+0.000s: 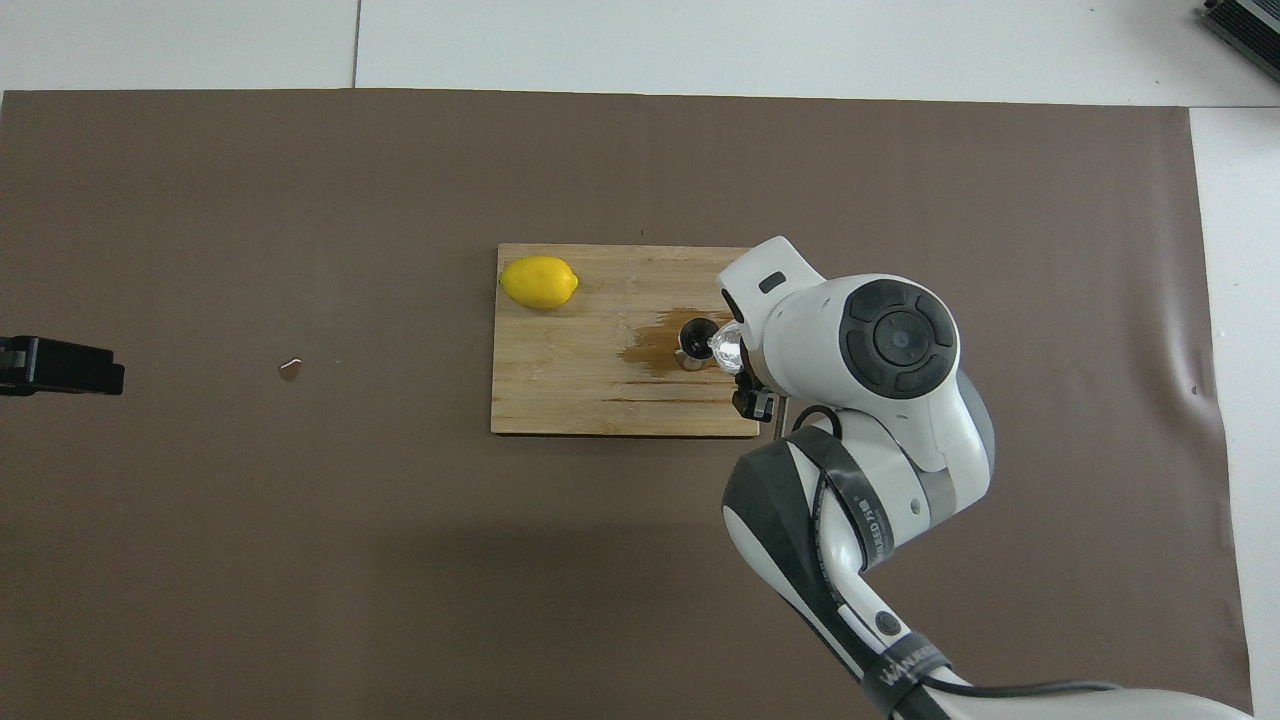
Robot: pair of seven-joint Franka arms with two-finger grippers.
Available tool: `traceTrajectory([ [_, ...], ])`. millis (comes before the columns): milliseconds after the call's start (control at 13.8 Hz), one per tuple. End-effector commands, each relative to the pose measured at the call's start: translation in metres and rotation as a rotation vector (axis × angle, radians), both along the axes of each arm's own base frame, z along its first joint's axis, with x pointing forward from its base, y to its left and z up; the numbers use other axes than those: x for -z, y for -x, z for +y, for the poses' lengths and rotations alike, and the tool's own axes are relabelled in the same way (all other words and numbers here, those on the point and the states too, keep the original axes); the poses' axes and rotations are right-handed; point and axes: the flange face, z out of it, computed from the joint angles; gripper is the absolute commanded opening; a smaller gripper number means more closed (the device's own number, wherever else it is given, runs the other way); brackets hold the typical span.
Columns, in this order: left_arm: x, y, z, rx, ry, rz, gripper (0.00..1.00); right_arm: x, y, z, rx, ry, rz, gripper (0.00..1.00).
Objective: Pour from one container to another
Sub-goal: 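Tilt the white cup with the right gripper to pour into the jigger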
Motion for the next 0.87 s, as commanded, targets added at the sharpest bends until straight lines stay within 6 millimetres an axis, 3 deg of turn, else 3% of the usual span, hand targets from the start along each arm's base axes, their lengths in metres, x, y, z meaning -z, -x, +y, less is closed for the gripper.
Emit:
traceTrajectory([
  [0, -0.0036, 0.0075, 0.003, -0.005, -0.007, 0.003, 1.0, -0.014, -0.0046, 0.0004, 0.011, 0.035, 0.004, 0.35],
  [796, -0.0036, 0.0075, 0.003, -0.005, -0.007, 0.003, 1.0, -0.016, -0.0022, 0.0046, 0.002, 0.074, 0.0, 0.35],
])
